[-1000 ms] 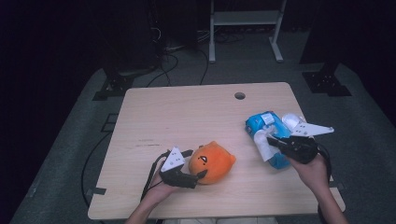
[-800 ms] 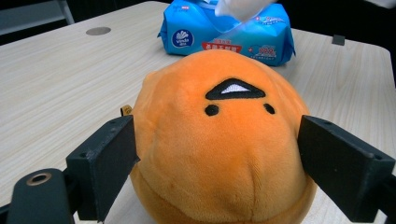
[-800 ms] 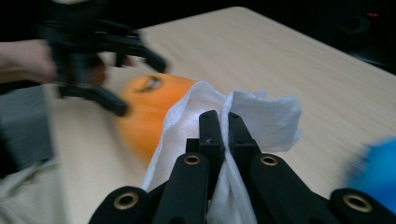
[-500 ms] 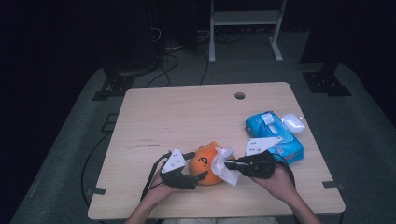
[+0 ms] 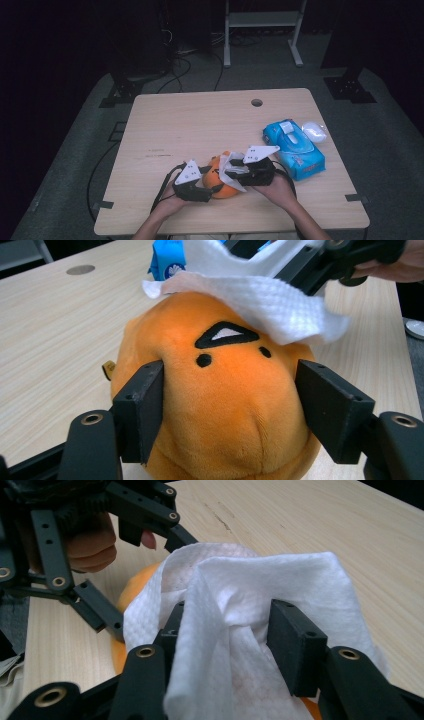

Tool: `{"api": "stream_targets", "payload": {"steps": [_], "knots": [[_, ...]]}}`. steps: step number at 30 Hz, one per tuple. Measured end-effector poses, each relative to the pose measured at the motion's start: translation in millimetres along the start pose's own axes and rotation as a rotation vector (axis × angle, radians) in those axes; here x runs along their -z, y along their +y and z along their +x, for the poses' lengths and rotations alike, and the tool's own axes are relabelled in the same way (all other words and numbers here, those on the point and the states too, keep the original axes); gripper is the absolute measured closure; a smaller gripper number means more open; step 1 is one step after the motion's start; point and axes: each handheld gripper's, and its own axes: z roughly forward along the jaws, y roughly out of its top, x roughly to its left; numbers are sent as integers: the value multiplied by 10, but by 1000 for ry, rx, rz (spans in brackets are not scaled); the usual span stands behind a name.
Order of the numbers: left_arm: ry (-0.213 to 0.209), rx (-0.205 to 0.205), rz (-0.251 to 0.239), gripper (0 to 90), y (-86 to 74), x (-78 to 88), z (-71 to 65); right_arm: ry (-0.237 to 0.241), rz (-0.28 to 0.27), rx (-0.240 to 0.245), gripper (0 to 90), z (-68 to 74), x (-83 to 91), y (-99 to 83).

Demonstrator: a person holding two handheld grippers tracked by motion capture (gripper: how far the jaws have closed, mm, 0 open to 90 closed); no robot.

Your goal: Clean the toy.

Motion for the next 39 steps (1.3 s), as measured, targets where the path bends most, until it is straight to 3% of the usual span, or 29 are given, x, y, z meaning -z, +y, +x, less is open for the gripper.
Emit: {"api": "stream_targets", "payload": {"steps": [1, 2, 3, 7, 10, 13, 16, 18, 20, 21, 24, 28, 30, 33, 35, 37, 39], "knots": [[-2, -1, 0, 315, -1, -3, -2, 0, -7, -18, 558, -11, -6, -22], [-2, -5, 2, 315, 0, -8, -8, -5, -15, -40, 646, 0, -15, -49], [0, -13, 8, 315, 2, -12, -17, -5, -15, -40, 646, 0, -15, -49], [13, -41, 14, 307, -3, 0, -37, -30, 6, -14, 783, 69, -22, -58], [22, -39, 2, 286, -10, 5, -23, -24, -6, -36, 825, 24, 54, -74], [32, -48, -2, 288, -16, 1, 0, -65, 10, -52, 834, -51, 176, -171], [45, -42, -5, 324, -20, 1, 46, -91, 36, -79, 835, -117, 263, -277], [61, -31, -6, 356, -30, 0, 75, -82, 46, -75, 834, -85, 287, -282], [60, -9, -14, 373, -37, -4, 107, -36, 25, -34, 835, 62, 257, -185], [67, -7, -15, 375, -37, -8, 117, -23, 30, 14, 835, 186, 205, -109], [73, -5, -15, 385, -37, -15, 130, -62, 70, 102, 836, 331, 116, -34], [82, -15, -13, 389, -38, -19, 115, -141, 79, 26, 837, 80, 206, -192], [76, -20, -13, 388, -39, -22, 115, -154, 80, -23, 837, -38, 272, -282], [74, -13, -13, 391, -48, -28, 138, -127, 66, -35, 837, -28, 252, -282], [72, -10, -10, 393, -52, -19, 164, -104, 51, 2, 837, 62, 211, -212], [65, 2, -9, 397, -61, -3, 200, -114, 49, 16, 836, 72, 206, -182], [59, 3, -8, 403, -68, 7, 214, -144, 55, -16, 836, -25, 232, -221]]}}
